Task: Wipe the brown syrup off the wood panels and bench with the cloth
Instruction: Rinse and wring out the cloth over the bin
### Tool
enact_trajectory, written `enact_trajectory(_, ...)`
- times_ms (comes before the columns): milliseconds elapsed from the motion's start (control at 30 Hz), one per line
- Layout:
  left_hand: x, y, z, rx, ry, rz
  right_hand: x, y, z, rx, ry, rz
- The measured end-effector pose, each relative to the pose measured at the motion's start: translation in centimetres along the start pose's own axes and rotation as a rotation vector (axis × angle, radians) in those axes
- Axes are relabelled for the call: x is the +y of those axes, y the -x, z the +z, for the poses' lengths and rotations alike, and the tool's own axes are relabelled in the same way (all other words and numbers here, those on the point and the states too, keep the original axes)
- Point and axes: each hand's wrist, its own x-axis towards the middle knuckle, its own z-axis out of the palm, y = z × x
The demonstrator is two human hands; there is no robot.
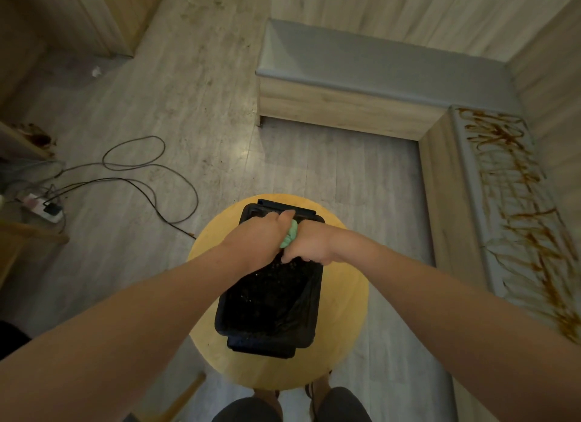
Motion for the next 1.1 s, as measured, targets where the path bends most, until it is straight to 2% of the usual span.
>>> enact_trajectory(67, 0.3, 0.2, -0.7, 0.017, -0.163, -0.022, -0.2, 0.0, 0.3, 0.026, 0.096, -0.042)
enact_trajectory(133, 0.3, 0.3, -1.2, 0.035, -0.222, -0.058, -0.8, 0.2, 0.8, 0.106, 0.284, -0.149)
enact_trajectory(267, 0.1, -0.5, -2.2, -0.112, -0.018, -0.15, -1.0, 0.6, 1.2, 0.353, 0.628, -0.252)
enact_trajectory(400, 0.0, -1.1, -3.7, -0.262, -0.025, -0.118, -2.3, 2.0, 0.4, 0.506, 0.792, -0.246)
enact_trajectory(467, 0.4, -1.1, -5.4, -0.347, 0.001, -0.116, -2.8, 2.8, -0.4, 0.535, 0.843, -0.253)
enact_trajectory(667, 0.4, 0.0, -10.8, -0.56, 0.416, -0.292, -4.1, 4.7, -1.7, 0.611, 0.893, -0.303)
enact_trajectory(800, 0.6, 0.0, -11.3, -0.658, 0.563, -0.334, -4.0, 5.6, -2.2, 0.63, 0.933, -0.318)
enact_trajectory(900, 0.8, -0.2, -11.3, -0.739, 0.633, -0.336, -3.7, 6.1, -2.0, 0.642, 0.963, -0.324)
enact_trajectory(1100, 0.2, -0.7, -10.9, -0.831, 0.616, -0.38, -3.6, 5.8, -1.4, 0.658, 0.997, -0.316)
